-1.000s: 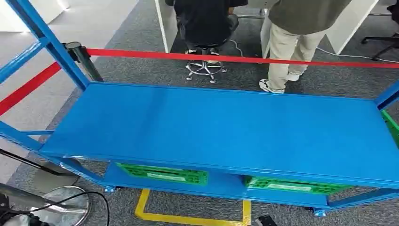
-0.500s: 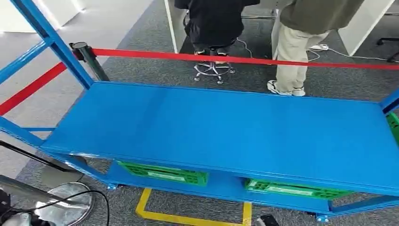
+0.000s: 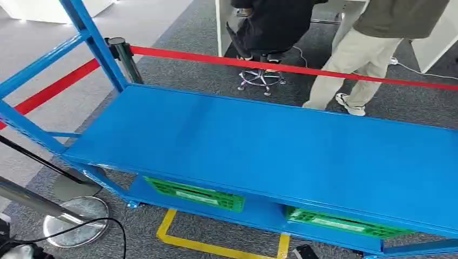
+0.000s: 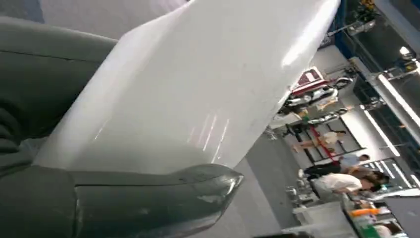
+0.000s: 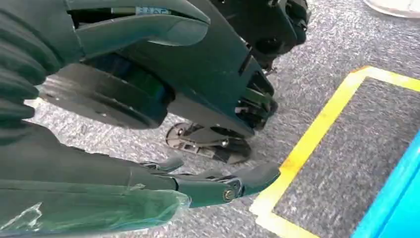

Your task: Take the parts from the cabinet and place them on the table.

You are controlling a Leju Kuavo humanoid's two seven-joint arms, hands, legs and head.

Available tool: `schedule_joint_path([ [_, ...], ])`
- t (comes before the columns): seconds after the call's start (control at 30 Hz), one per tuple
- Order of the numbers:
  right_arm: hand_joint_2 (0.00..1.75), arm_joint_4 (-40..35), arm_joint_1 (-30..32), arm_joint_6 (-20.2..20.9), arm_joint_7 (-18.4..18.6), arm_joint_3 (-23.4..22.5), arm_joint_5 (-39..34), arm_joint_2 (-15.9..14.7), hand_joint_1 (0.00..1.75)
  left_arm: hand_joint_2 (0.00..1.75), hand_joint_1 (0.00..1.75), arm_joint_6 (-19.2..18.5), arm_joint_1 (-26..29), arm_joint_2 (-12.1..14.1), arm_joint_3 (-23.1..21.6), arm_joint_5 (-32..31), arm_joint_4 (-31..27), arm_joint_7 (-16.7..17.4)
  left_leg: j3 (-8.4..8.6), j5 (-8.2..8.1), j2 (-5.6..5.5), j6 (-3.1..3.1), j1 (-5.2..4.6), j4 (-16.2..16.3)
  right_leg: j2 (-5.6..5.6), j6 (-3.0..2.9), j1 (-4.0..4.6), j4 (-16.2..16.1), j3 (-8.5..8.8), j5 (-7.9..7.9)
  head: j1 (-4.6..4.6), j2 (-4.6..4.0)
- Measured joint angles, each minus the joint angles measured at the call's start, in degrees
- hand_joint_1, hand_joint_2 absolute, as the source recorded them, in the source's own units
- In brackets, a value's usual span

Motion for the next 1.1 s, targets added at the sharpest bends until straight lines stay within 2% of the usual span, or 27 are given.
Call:
schedule_joint_path([
  [0.03,1.75,0.00,-0.03,0.11,0.00,-0.02,-0.09,0.00,0.00,1.75,1.75,0.02,-0.01,0.02,0.02,-0.13,0.00,0.00,-0.07,-0.25,-0.03,0.61,-0.41,0.38,-0.05,0.75,-0.29,-0.53,0.26,0.37,0.00,0.00],
  [0.07,1.75,0.00,-0.13,0.11,-0.06,-0.02,-0.05,0.00,0.00,1.75,1.75,0.02,-0.01,0.02,0.02,-0.22,-0.11,0.00,0.00,-0.03,-0.04,0.87,-0.27,0.03,-0.04,1.18,-0.23,-0.52,0.30,0.26,-0.06,0.00],
  [0.1,1.75,0.00,-0.14,0.09,-0.15,-0.02,0.11,0.00,0.00,1.75,1.75,0.00,-0.02,-0.02,0.00,-0.33,-0.11,0.00,0.03,0.03,-0.02,0.72,-0.17,-0.09,0.13,0.24,-0.20,-0.61,0.33,0.32,0.04,0.00],
  [0.27,1.75,0.00,-0.16,-0.04,-0.31,-0.02,0.42,-0.04,0.00,1.75,1.75,0.00,-0.01,-0.02,0.00,-0.90,-0.11,0.00,0.12,-0.03,-0.01,1.10,-0.26,-0.08,0.08,0.61,-0.24,-1.19,0.25,0.54,0.00,0.00],
  [0.33,1.75,0.00,-0.15,0.04,-0.31,-0.02,0.41,-0.04,0.00,1.75,1.75,0.02,-0.01,-0.02,0.00,-0.98,-0.11,0.00,0.10,-0.01,-0.01,1.20,-0.26,-0.07,0.08,0.88,-0.25,-1.34,0.25,0.69,0.02,0.00],
  [0.4,1.75,0.00,-0.14,0.17,-0.22,-0.02,0.42,-0.04,0.00,1.75,1.75,0.00,-0.01,0.00,0.02,-1.27,-0.11,0.00,-0.02,-0.09,0.00,1.71,-0.53,0.18,0.06,1.85,-0.56,-1.61,0.79,1.00,0.02,0.00],
  [0.43,1.75,0.00,-0.14,0.15,-0.18,-0.04,0.44,-0.04,0.00,1.75,1.75,0.00,-0.01,0.00,0.04,-1.42,-0.11,0.00,-0.07,-0.10,0.00,1.79,-0.62,0.19,0.08,2.10,-0.64,-1.60,0.74,1.03,-0.02,0.00],
  [0.57,1.75,0.00,-0.21,0.11,-0.13,-0.04,0.68,-0.02,0.00,1.75,1.75,0.02,-0.01,0.02,0.13,-1.95,-0.26,0.00,-0.07,0.09,-0.05,2.46,-0.93,-0.21,-0.09,2.81,-0.91,-2.11,0.91,1.27,-0.07,0.00],
  [0.6,1.75,0.00,-0.21,0.15,-0.11,-0.04,0.66,-0.02,0.00,1.75,1.75,0.02,-0.02,-0.07,0.13,-1.99,-0.37,0.00,0.08,0.47,-0.01,2.03,-0.61,-0.54,-0.01,1.50,-0.63,-1.83,0.83,0.91,0.04,0.00],
  [0.63,1.75,0.00,-0.28,0.19,-0.03,-0.04,0.61,-0.02,0.00,1.75,1.75,0.02,-0.03,-0.04,0.13,-2.01,-0.44,0.00,0.08,0.46,-0.04,2.07,-0.61,-0.54,0.00,0.44,-0.63,-1.77,0.72,1.08,0.17,0.00],
  [0.73,1.75,0.00,-0.26,0.28,0.04,-0.24,0.59,-0.02,0.00,1.75,1.75,0.02,-0.04,-0.04,0.15,-2.14,-0.46,0.00,0.13,0.38,-0.04,2.14,-0.70,-0.49,0.03,0.81,-0.66,-1.88,0.75,1.10,0.07,0.00],
  [0.8,1.75,0.00,-0.23,0.24,-0.15,-0.28,0.74,-0.02,0.00,1.75,1.75,0.02,-0.03,-0.04,0.22,-2.32,-0.46,0.00,0.06,0.29,-0.01,2.28,-0.91,-0.36,0.06,1.56,-0.85,-2.03,0.86,1.35,0.04,0.00],
  [0.93,1.75,0.00,-0.20,0.15,-0.44,-0.28,0.77,-0.02,0.00,1.75,1.75,0.00,-0.02,-0.02,0.31,-2.60,-0.46,0.00,0.02,0.21,-0.01,2.53,-1.21,-0.22,0.05,2.57,-1.19,-2.06,0.88,1.37,0.07,0.00],
  [1.03,1.75,0.00,-0.25,0.15,-0.48,-0.28,0.76,-0.02,0.00,1.75,1.75,0.02,0.00,-0.02,0.44,-2.62,-0.48,0.00,-0.06,0.25,-0.08,2.88,-1.37,-0.18,-0.09,3.13,-1.35,-2.25,0.97,1.51,0.04,0.00],
  [1.07,1.75,0.00,-0.31,0.22,-0.48,-0.28,0.72,-0.02,0.00,1.75,1.75,0.00,0.01,-0.02,0.48,-2.67,-0.63,0.00,0.04,0.51,-0.13,3.25,-1.18,-0.65,-0.16,3.41,-1.27,-2.28,1.07,1.41,0.02,0.00],
  [1.1,1.75,0.00,-0.29,0.37,-0.48,-0.31,0.59,-0.02,0.00,1.75,1.75,0.02,0.02,-0.04,0.50,-2.73,-0.76,0.00,0.33,0.81,-0.16,3.58,-0.75,-1.05,0.55,3.49,-1.32,-1.52,0.46,0.79,0.09,0.00],
])
